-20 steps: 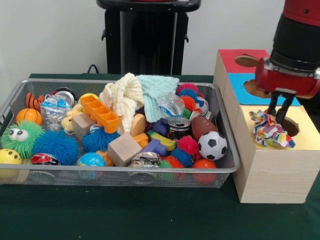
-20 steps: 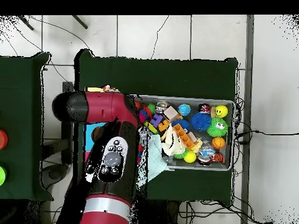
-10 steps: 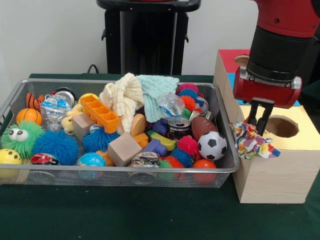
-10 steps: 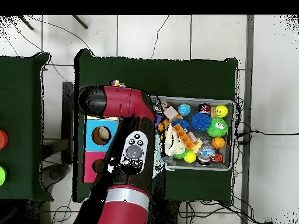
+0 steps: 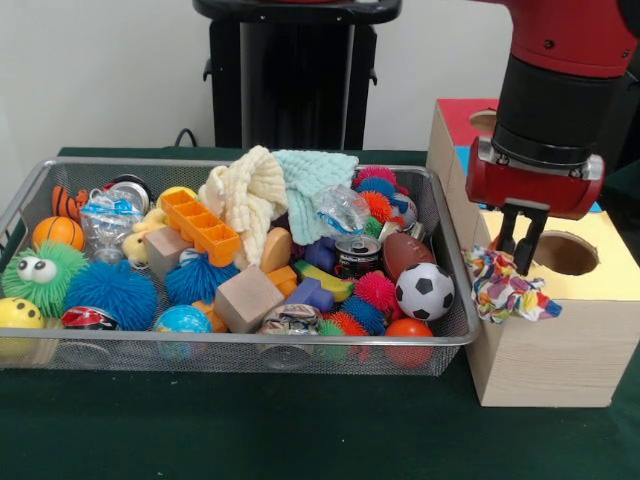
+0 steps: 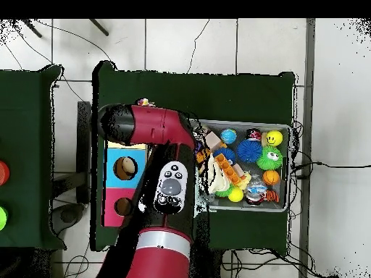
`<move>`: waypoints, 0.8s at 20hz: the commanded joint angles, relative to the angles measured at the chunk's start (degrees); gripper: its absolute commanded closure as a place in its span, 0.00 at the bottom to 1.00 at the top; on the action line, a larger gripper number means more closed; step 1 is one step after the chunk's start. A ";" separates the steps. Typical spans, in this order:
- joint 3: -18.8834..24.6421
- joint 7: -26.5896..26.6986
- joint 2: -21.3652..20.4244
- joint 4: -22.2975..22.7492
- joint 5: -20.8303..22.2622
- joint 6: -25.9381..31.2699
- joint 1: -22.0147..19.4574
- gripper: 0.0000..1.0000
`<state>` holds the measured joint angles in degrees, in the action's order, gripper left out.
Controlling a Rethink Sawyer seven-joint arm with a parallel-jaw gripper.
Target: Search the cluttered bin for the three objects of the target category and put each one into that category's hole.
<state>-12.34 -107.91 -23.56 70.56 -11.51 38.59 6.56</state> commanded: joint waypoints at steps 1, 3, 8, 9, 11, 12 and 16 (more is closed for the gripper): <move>9.63 0.07 2.98 6.05 2.18 -3.53 -2.11 1.00; 10.14 -0.17 2.48 6.66 2.06 -3.76 -2.21 1.00; 12.99 2.30 1.37 7.78 2.06 -2.89 -3.85 1.00; 13.22 2.46 1.18 7.96 2.22 -2.49 -3.93 1.00; 13.41 2.37 0.88 8.41 2.71 -2.62 -3.85 1.00; 13.87 2.33 0.72 9.00 2.72 -3.17 -4.04 1.00; 13.15 0.10 -0.41 10.29 3.30 -4.24 -2.87 1.00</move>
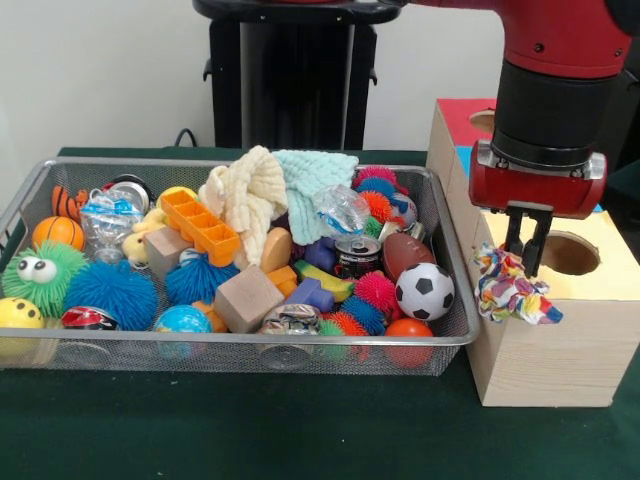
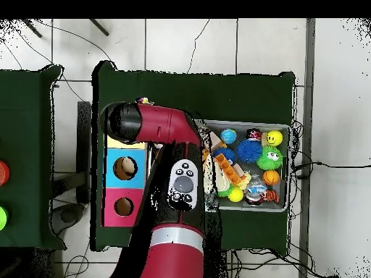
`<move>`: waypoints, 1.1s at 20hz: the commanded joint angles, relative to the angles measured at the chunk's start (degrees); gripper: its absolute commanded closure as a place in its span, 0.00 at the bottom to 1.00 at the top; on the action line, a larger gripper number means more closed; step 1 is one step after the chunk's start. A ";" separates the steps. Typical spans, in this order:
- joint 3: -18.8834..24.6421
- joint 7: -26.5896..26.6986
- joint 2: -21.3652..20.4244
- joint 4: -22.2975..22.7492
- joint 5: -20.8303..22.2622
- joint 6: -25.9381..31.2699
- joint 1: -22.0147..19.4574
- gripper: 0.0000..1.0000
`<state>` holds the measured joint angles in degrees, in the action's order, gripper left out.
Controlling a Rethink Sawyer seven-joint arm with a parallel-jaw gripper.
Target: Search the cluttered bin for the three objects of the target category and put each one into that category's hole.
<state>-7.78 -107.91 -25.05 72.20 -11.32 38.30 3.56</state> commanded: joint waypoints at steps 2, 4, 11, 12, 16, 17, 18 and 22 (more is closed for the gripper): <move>8.00 -0.73 0.48 8.87 3.35 -3.93 0.68 1.00; 8.24 -1.06 0.16 9.73 3.51 -5.29 0.65 1.00; 8.18 -2.26 -2.32 15.16 4.54 -10.70 0.92 1.00; 7.88 -2.31 -2.45 15.56 4.79 -11.29 1.01 1.00; 7.18 -2.16 -1.91 16.21 5.80 -13.86 1.17 1.00; 7.43 -1.95 -1.66 16.22 5.94 -14.24 0.85 1.00; 7.90 -1.69 -1.46 16.43 6.08 -14.75 0.39 1.00; 7.95 -1.73 -1.49 16.89 6.94 -15.57 0.24 1.00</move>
<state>-5.24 -107.91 -29.05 81.16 -8.93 24.01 4.31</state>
